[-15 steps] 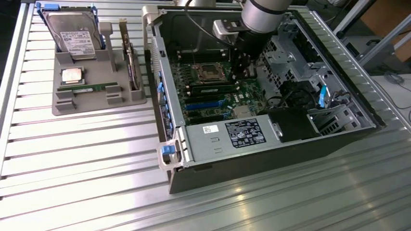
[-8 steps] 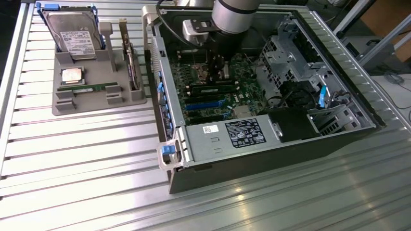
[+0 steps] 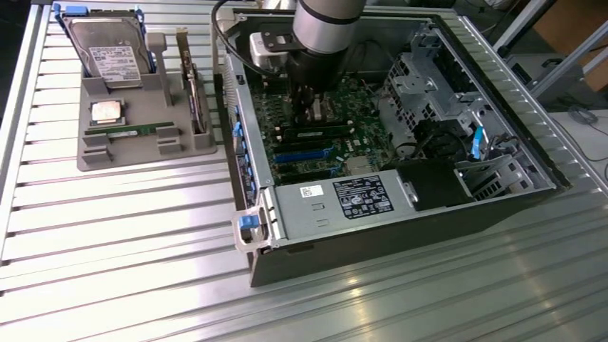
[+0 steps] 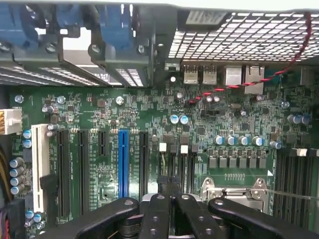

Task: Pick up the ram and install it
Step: 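Press down the ram until it locks into place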

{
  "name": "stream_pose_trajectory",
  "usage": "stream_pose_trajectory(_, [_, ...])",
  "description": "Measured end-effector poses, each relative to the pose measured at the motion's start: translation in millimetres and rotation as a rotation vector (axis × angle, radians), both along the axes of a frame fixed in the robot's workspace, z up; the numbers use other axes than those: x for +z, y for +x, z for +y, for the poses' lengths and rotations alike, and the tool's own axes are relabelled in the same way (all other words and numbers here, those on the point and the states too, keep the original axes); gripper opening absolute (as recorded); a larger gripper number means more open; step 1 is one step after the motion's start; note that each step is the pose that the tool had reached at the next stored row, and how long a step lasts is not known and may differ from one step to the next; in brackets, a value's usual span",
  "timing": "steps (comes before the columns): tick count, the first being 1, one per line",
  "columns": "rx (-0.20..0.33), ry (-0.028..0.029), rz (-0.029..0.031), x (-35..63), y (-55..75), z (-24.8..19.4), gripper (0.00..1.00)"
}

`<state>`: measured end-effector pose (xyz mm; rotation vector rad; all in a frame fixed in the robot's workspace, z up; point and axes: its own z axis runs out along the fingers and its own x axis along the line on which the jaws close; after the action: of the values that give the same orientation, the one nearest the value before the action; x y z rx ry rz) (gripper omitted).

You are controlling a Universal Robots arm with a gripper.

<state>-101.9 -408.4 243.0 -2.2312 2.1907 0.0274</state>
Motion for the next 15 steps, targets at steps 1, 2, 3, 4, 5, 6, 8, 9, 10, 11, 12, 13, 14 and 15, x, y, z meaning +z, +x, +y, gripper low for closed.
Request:
stream_pose_trajectory(1, [0.000,0.0000,0.0000,-1.8,-2.3,-0.2,0.11])
stream_pose_trajectory(2, [0.000,0.0001,0.0000,-3.9,-4.2,-0.4,0.11])
stream_pose_trajectory(3, [0.000,0.0000,0.0001,-5.4,-4.7,-0.7,0.11])
stream_pose_trajectory(4, [0.000,-0.0001,0.0001,-7.7,-5.2,-0.9,0.11])
stream_pose_trajectory(5, [0.000,-0.0003,0.0002,-9.0,-5.4,-1.1,0.11])
stream_pose_trajectory(6, [0.000,-0.0004,0.0003,-9.8,-5.4,-1.1,0.11])
stream_pose_trajectory(8, [0.000,-0.0001,0.0001,-10.6,-5.4,-1.1,0.11])
stream_pose_trajectory(9, [0.000,0.0000,0.0000,-10.6,-5.4,-1.1,0.11])
stream_pose_trajectory(10, [0.000,-0.0001,0.0000,-10.8,-5.4,-1.1,0.11])
stream_pose_trajectory(11, [0.000,-0.0003,0.0002,-12.5,-5.5,-1.2,0.11])
stream_pose_trajectory(12, [0.000,-0.0010,0.0011,-14.4,-5.6,-1.4,0.11])
stream_pose_trajectory(13, [0.000,-0.0007,0.0010,-14.5,-5.6,-1.3,0.11])
stream_pose_trajectory(14, [0.000,-0.0002,0.0007,-14.7,-5.5,-1.3,0.11])
stream_pose_trajectory(15, [0.000,0.0007,-0.0003,-13.2,-5.3,-1.1,0.11])
